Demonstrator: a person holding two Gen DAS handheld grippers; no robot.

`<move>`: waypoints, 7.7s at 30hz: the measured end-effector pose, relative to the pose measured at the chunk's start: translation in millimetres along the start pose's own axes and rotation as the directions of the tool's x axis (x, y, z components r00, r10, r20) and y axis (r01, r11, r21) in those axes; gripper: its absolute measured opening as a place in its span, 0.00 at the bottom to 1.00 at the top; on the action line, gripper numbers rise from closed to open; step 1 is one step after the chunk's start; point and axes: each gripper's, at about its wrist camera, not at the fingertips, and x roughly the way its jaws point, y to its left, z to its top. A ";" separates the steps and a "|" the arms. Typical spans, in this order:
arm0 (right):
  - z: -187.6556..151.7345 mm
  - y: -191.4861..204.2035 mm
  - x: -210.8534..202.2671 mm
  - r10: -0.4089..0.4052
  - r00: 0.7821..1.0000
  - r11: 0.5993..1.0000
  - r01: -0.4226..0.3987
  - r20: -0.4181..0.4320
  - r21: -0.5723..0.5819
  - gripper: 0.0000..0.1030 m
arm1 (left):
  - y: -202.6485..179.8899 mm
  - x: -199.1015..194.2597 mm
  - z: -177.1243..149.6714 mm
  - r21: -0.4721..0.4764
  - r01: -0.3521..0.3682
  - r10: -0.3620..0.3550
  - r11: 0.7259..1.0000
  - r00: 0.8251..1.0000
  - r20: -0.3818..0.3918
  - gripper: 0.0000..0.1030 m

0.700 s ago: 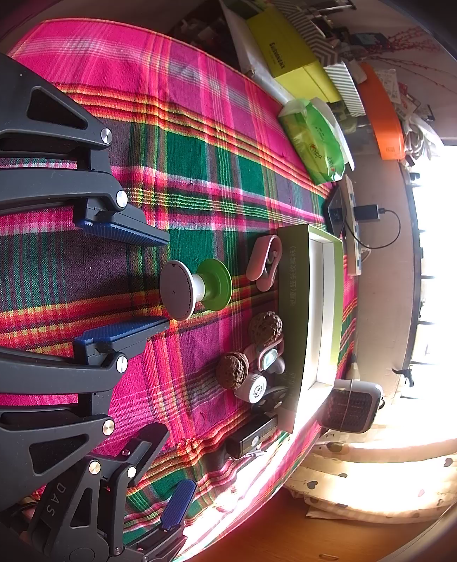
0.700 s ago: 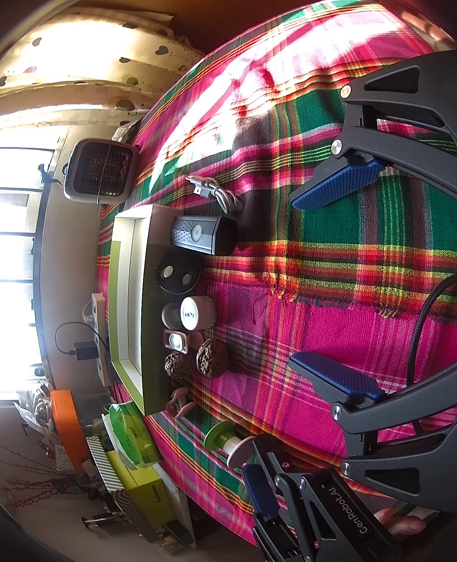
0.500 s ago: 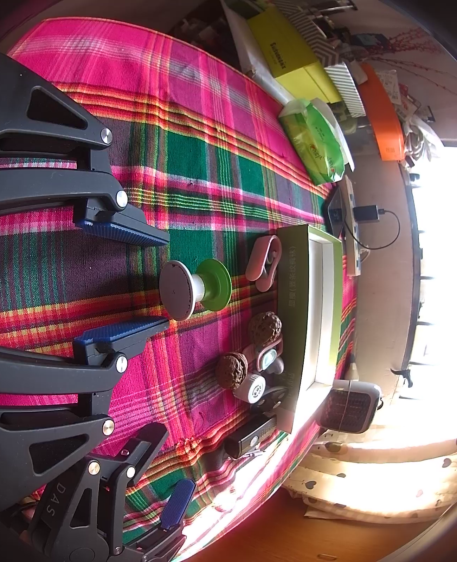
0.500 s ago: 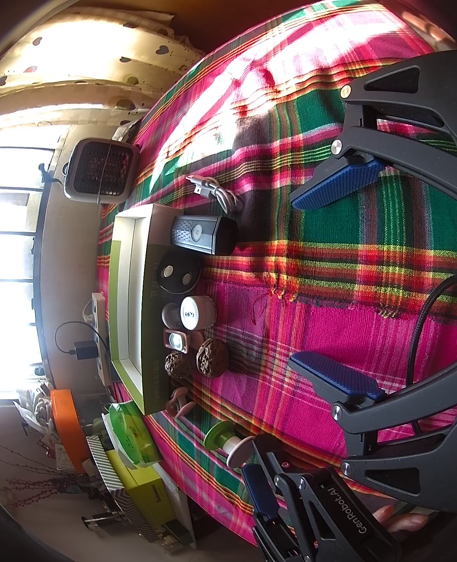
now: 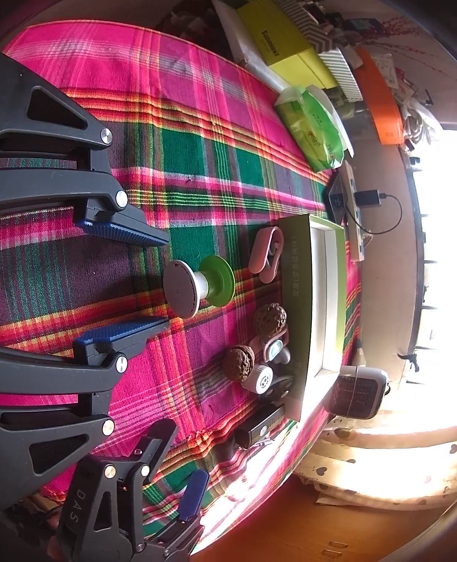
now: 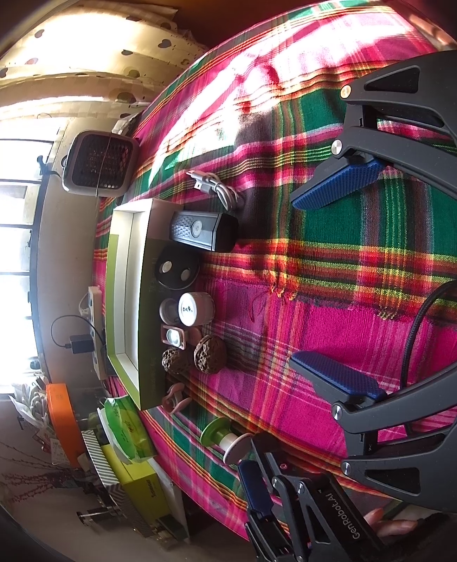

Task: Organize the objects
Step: 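Move the left tool toward the green-white spool while the right tool approaches a walnut, then close the left tool on the green-white spool while the right tool grasps the walnut, then carry the spool in the left tool and walnut in the right tool over the white box, then open the right tool to drop the walnut while the left tool releases the spool in the box, then withdraw both tools from the box toward the remaining objects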

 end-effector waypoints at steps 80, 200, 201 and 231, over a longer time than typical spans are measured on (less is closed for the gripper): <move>46.9 22.3 34.7 0.164 0.985 0.985 -0.166 -0.061 -0.043 0.32 | 36.7 33.9 43.2 -0.080 0.107 -0.112 0.991 0.992 -0.053 0.30; 188.5 -38.5 123.5 0.024 0.996 0.998 -0.019 -0.081 0.061 0.49 | 28.6 129.7 201.7 -0.006 0.053 -0.054 0.999 0.997 -0.057 0.35; 187.3 -38.4 121.4 0.026 0.997 0.998 -0.021 -0.079 0.063 0.49 | 29.0 126.9 200.7 -0.007 0.054 -0.055 0.999 0.997 -0.052 0.35; 118.9 -61.5 37.4 -0.025 0.998 0.993 0.018 0.055 0.116 0.49 | 62.8 54.1 122.6 -0.107 0.053 -0.053 0.993 0.999 -0.003 0.35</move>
